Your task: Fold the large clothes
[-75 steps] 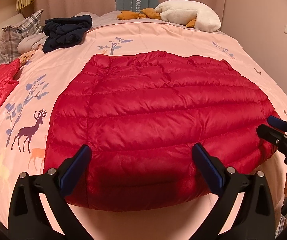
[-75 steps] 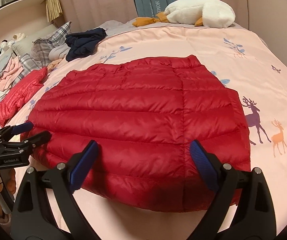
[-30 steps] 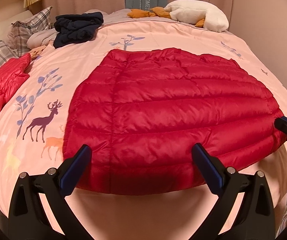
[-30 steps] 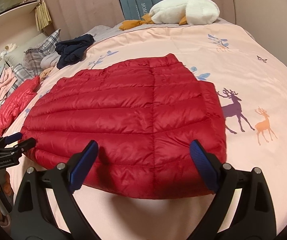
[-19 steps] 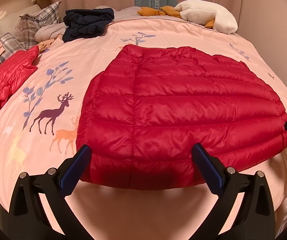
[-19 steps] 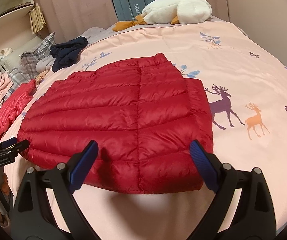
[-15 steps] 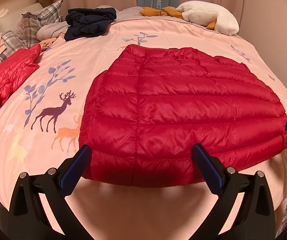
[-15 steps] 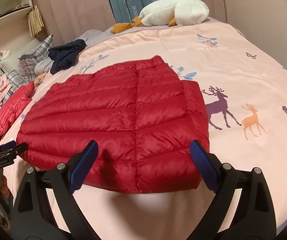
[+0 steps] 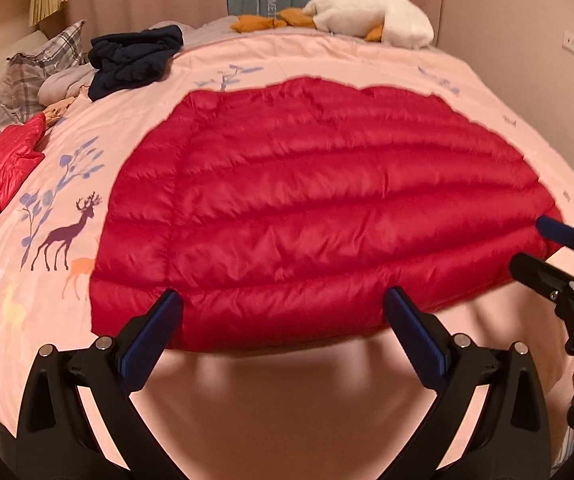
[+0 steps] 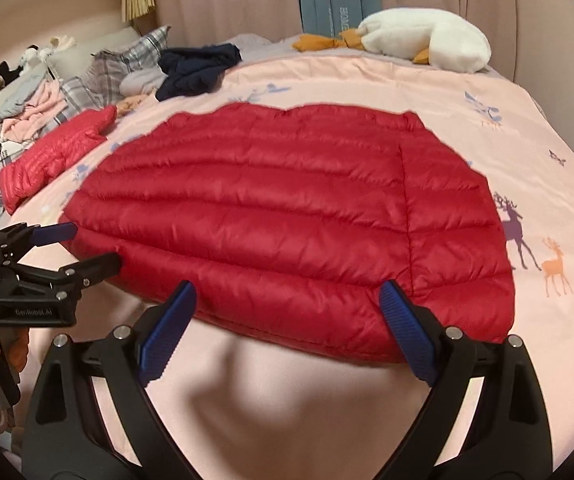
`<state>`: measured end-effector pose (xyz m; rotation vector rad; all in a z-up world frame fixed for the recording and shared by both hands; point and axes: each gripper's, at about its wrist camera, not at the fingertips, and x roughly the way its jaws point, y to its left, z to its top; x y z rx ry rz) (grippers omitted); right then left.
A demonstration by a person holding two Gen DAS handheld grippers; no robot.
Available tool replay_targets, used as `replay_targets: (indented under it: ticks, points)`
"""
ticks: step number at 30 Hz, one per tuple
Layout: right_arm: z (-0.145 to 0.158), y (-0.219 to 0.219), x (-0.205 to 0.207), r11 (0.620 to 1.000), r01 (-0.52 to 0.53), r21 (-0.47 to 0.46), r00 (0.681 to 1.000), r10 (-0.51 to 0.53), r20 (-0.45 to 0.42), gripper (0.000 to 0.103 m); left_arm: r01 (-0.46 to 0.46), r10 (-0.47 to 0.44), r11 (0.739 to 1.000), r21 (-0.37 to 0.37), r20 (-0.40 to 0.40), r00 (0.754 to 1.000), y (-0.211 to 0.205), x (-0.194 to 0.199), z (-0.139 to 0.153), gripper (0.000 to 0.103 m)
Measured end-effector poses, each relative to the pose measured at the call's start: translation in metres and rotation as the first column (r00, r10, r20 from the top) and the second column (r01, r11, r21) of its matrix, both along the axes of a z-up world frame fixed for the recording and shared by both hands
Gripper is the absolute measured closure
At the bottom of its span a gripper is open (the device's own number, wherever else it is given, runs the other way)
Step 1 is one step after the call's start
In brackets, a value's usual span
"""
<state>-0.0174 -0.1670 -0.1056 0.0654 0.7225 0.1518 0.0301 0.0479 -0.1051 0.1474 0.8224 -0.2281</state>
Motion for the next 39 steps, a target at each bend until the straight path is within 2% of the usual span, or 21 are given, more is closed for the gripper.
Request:
replay_targets:
  ticks: [13,31,39]
  points:
    - [-0.005,-0.035,-0.005,0.994,0.105,0.013,0.994,-0.105,-0.025,0.010,-0.007,0.007,1.000,0.028,0.000,1.000,0.006,-0.004,-0.004,0.001]
    - [-0.003,-0.069,-0.013,0.980,0.198,0.030,0.980,-0.197,-0.031,0.010,-0.126,0.126,0.992,0.022,0.000,0.992,0.050,0.001,-0.001,0.001]
    - [-0.007,-0.081,-0.014,0.969,0.245,0.037,0.969,-0.243,-0.053,0.010,-0.148,0.148,0.989,0.022,0.006,0.989,0.061,0.003,0.000,0.001]
